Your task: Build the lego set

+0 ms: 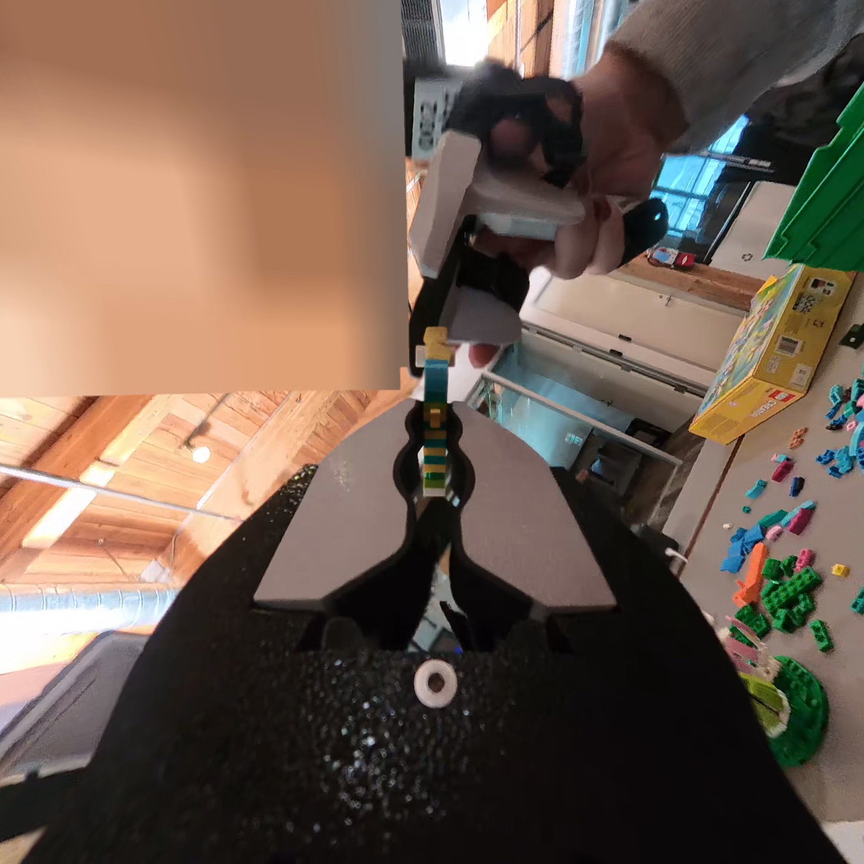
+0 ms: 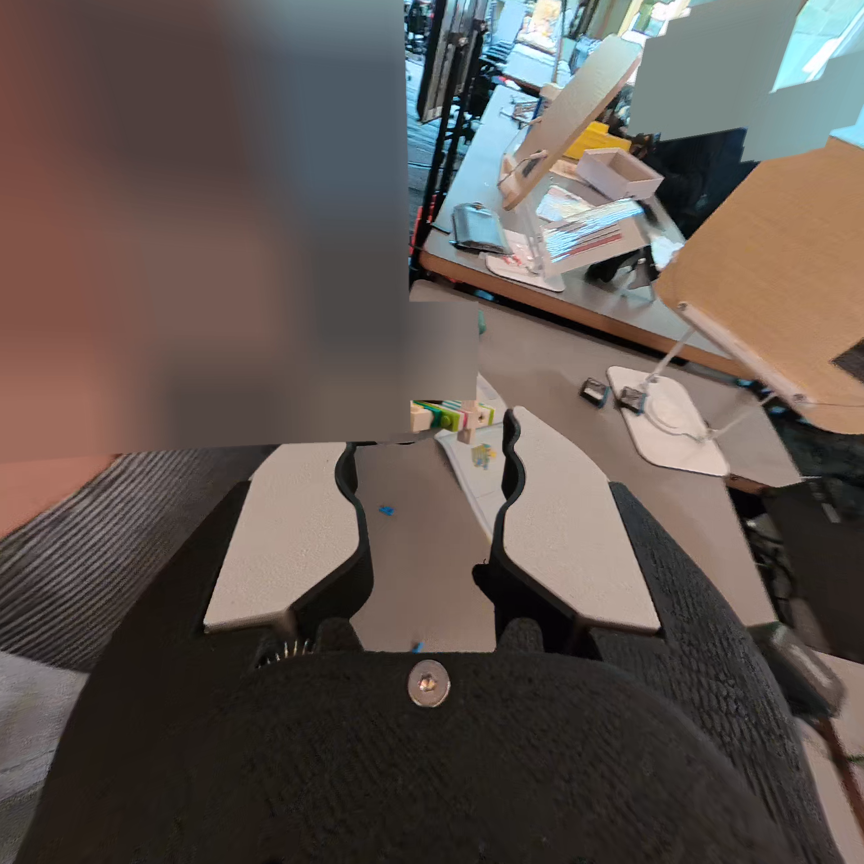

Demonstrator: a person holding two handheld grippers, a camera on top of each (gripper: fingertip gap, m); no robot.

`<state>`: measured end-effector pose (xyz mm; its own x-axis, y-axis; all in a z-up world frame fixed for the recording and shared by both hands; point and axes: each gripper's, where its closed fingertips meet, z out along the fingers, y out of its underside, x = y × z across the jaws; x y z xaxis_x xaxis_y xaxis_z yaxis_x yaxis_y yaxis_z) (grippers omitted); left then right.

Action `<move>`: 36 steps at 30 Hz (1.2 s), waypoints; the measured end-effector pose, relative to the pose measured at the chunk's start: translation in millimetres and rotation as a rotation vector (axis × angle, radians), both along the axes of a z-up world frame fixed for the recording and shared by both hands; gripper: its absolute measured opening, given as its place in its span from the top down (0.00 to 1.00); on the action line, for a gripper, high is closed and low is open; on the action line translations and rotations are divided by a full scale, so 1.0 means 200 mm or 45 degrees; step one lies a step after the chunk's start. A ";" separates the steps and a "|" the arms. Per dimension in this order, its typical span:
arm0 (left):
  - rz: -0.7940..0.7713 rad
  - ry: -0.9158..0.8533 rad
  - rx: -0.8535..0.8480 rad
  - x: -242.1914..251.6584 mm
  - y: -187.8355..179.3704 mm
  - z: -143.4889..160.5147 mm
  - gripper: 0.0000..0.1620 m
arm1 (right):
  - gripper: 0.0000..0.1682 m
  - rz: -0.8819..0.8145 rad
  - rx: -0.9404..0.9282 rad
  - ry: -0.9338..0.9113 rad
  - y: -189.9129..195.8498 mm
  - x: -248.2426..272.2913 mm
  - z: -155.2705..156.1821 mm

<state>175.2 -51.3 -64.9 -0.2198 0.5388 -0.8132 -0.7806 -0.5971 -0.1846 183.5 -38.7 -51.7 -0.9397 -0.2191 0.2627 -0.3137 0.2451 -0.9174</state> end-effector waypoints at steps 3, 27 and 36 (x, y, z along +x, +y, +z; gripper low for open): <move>0.065 -0.124 0.090 -0.10 -0.04 -0.01 0.95 | 0.64 -0.161 -0.080 0.196 0.00 -0.10 0.02; -1.563 -1.535 1.616 -0.43 -0.34 0.22 0.95 | 0.75 -0.866 -0.450 2.434 -0.36 -0.42 0.02; -1.628 -1.661 1.655 -0.46 -0.16 0.21 0.95 | 0.89 -1.050 -0.666 2.549 -0.27 -0.45 0.06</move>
